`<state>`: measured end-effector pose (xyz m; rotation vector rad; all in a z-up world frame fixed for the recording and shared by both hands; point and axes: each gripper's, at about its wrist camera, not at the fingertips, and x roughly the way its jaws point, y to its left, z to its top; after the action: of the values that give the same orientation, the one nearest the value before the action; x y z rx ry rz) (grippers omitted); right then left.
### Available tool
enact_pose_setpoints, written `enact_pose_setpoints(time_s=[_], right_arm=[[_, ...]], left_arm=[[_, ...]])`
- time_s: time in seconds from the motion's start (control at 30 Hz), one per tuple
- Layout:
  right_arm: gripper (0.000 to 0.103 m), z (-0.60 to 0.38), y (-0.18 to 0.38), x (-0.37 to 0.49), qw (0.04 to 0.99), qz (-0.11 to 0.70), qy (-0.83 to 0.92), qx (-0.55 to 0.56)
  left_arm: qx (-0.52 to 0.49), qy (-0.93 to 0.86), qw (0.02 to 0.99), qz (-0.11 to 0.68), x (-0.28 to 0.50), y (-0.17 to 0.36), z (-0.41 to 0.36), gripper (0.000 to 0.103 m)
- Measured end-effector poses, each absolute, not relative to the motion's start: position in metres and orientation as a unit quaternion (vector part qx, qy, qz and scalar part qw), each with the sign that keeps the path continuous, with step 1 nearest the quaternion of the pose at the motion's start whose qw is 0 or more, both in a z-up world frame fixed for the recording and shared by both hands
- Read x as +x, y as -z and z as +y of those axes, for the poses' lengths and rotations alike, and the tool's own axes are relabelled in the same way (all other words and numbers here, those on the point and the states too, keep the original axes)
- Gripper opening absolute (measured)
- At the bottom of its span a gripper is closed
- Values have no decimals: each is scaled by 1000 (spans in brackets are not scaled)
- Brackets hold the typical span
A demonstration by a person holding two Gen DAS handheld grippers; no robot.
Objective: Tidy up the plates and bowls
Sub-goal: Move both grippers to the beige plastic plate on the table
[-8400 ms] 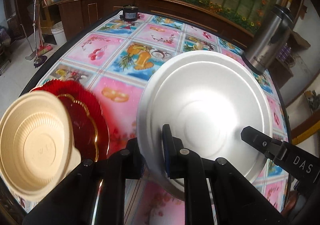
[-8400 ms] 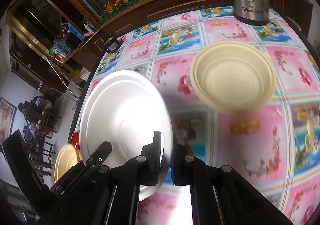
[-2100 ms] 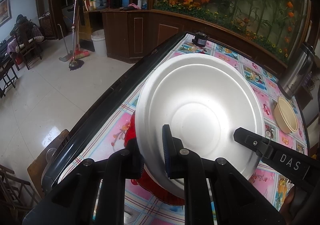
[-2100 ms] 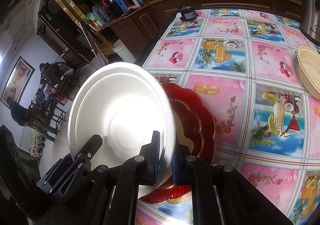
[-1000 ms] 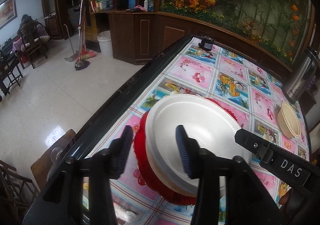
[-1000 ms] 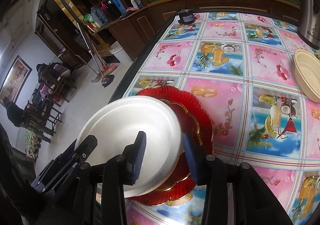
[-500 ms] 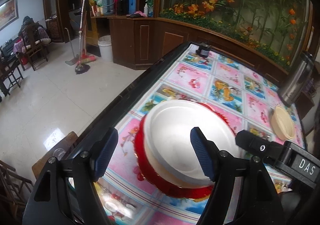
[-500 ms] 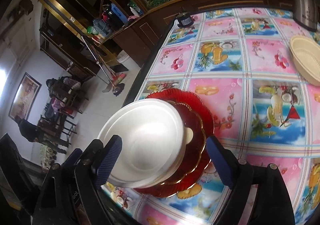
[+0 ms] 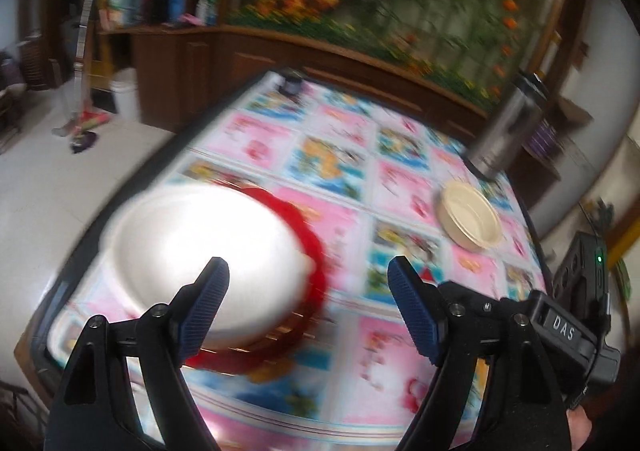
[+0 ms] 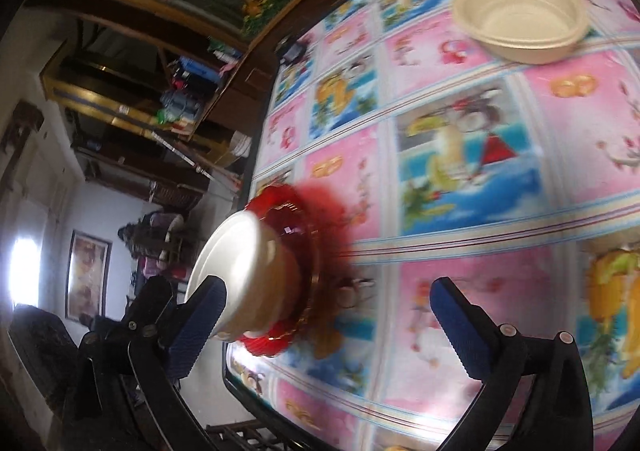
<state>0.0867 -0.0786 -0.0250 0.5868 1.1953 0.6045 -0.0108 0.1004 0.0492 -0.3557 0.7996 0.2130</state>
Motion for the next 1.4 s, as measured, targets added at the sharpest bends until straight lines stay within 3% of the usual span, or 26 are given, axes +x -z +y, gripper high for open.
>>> enact_pose_setpoints(time_s=[0.53,1.13,1.3,1.4], right_arm=[[103,-206,39,126,766,518,-185,333],[102,-245,36,220,794,491,-146,328],[99,-246,48,250,794,500,-133,319],[90,-246,59,263,790,507,-127,319]], left_arm=[[-107,-29,887,449,72,-20,-5,82],[-125,-18,885,447,195,4,-47,82],[-122,-23,882,456,218,18,-53,82],[-122,-32,882,453,228,24,-54,82]])
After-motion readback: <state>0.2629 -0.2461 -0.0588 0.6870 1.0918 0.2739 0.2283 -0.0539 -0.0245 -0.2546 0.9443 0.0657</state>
